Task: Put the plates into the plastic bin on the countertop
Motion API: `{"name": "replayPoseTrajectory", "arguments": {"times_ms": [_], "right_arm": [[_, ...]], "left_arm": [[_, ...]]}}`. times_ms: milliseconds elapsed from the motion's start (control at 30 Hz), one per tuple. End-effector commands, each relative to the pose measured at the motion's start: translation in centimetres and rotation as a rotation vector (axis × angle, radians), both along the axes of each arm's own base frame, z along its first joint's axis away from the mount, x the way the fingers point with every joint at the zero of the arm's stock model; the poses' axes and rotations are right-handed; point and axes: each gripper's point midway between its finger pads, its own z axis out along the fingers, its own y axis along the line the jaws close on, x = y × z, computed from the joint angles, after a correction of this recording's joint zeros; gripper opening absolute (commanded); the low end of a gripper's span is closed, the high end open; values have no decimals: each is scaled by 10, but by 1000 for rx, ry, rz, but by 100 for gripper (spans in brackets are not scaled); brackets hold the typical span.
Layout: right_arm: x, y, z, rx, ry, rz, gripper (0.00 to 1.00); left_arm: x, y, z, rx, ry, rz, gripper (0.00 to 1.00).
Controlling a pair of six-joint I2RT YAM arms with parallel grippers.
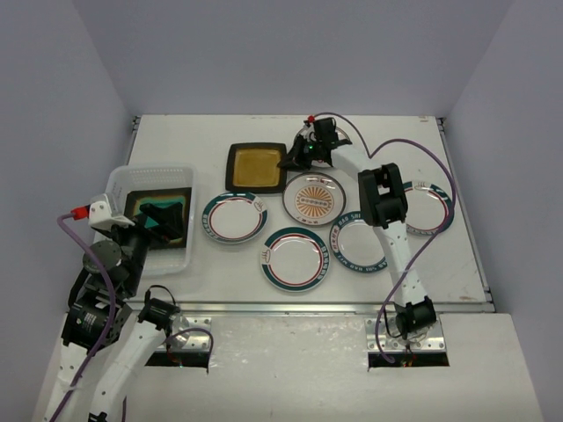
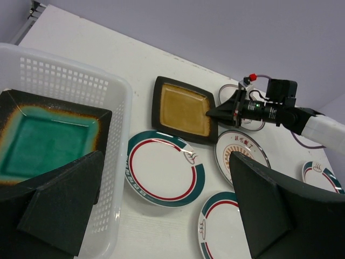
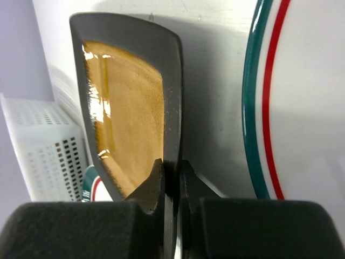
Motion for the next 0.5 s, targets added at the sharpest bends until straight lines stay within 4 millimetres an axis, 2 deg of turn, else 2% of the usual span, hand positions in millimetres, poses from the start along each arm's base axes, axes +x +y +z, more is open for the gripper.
{"name": "replayPoseTrajectory", "arguments": {"times_ms": [0, 100, 167, 433, 467], "right_arm": [[5, 7, 5, 27, -28, -22, 0], [4, 9, 19, 73, -40, -48, 0], [12, 8, 38, 83, -81, -74, 0], [48, -7, 133, 128, -232, -203, 0], [54, -8, 152, 151, -254, -208, 0]], "left_arm": [[2, 1, 11, -14, -49, 9, 100], [-1, 3, 13, -18, -59, 15, 100], [-3, 3, 15, -21, -71, 14, 100], [-3, 5, 14, -24, -71, 24, 100], [-2, 5, 14, -24, -66, 24, 100]]}}
